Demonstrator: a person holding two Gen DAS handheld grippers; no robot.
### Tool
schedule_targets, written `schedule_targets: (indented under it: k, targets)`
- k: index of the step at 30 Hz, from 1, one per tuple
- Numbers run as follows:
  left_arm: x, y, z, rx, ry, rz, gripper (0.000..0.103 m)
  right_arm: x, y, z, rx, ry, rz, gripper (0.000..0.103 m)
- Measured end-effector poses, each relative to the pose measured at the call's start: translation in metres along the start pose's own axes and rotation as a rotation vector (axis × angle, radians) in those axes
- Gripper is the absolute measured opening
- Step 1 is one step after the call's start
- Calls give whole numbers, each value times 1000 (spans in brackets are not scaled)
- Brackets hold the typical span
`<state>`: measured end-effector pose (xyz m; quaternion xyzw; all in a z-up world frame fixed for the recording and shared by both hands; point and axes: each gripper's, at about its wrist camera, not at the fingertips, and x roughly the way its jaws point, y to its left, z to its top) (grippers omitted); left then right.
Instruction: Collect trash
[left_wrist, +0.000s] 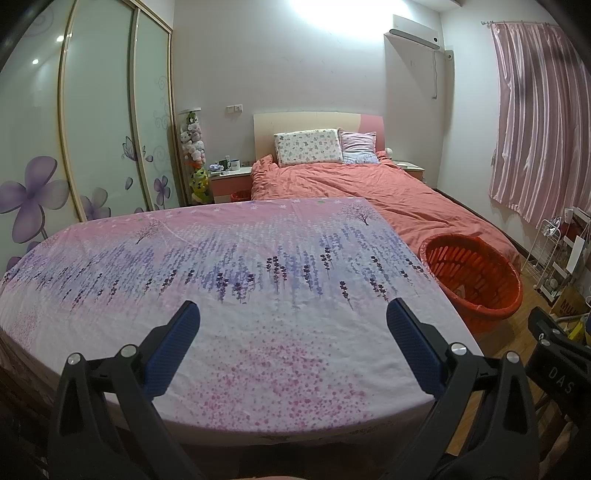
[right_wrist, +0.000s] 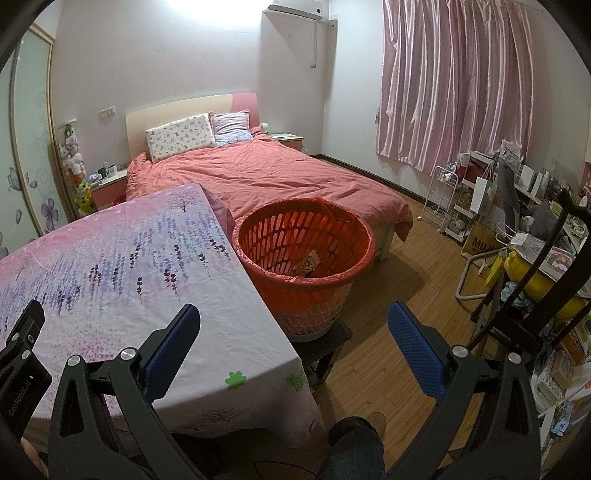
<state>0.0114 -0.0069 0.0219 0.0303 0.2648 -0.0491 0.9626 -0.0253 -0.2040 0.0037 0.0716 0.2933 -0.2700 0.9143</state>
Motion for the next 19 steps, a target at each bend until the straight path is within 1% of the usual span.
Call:
schedule_targets:
  k: [19]
  targets:
    - [1, 0, -2, 0, 2, -1, 99, 0, 0, 0, 0, 0, 0, 101]
